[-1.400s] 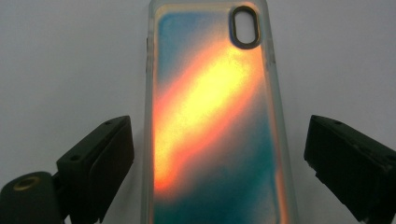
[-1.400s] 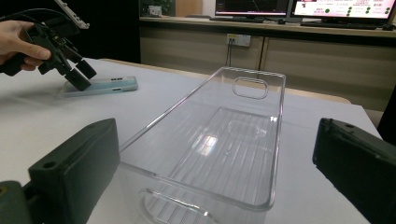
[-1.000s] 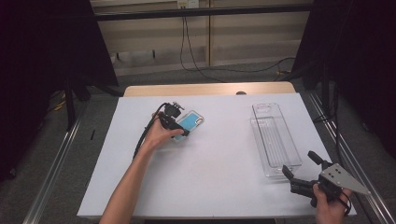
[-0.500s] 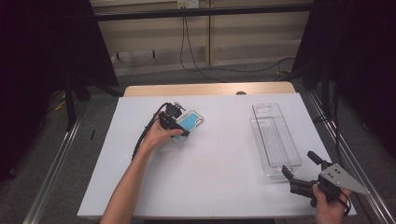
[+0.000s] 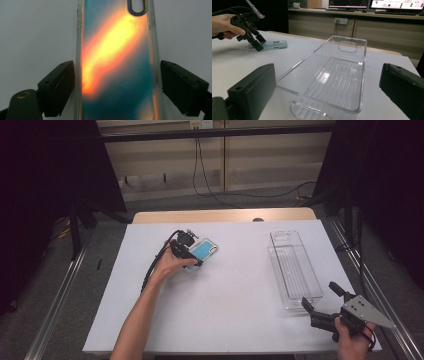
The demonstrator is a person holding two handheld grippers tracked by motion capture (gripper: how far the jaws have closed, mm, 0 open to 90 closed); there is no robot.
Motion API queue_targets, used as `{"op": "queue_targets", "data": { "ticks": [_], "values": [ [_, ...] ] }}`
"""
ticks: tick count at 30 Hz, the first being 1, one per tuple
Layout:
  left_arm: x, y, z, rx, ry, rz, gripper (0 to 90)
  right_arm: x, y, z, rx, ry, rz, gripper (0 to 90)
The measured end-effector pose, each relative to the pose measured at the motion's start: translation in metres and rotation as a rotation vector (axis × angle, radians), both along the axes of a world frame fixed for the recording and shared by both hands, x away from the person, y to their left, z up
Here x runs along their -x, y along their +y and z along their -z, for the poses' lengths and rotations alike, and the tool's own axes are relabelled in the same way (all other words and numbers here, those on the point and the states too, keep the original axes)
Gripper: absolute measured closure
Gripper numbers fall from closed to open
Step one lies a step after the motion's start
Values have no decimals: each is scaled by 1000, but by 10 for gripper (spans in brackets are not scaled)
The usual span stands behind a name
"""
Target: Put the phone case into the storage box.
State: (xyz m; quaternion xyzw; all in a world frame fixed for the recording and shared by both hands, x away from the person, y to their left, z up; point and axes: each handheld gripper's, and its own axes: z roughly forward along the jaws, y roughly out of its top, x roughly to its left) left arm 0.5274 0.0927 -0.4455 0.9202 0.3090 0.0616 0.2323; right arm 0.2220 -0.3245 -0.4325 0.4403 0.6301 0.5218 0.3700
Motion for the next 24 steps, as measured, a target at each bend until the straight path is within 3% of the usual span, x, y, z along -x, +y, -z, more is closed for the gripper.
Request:
{"op": "queue_targets", "data": {
  "ticks": [24],
  "values": [
    [6, 1, -3, 0, 4, -23, 175, 0, 0, 0, -3, 2, 6, 3]
  ]
}}
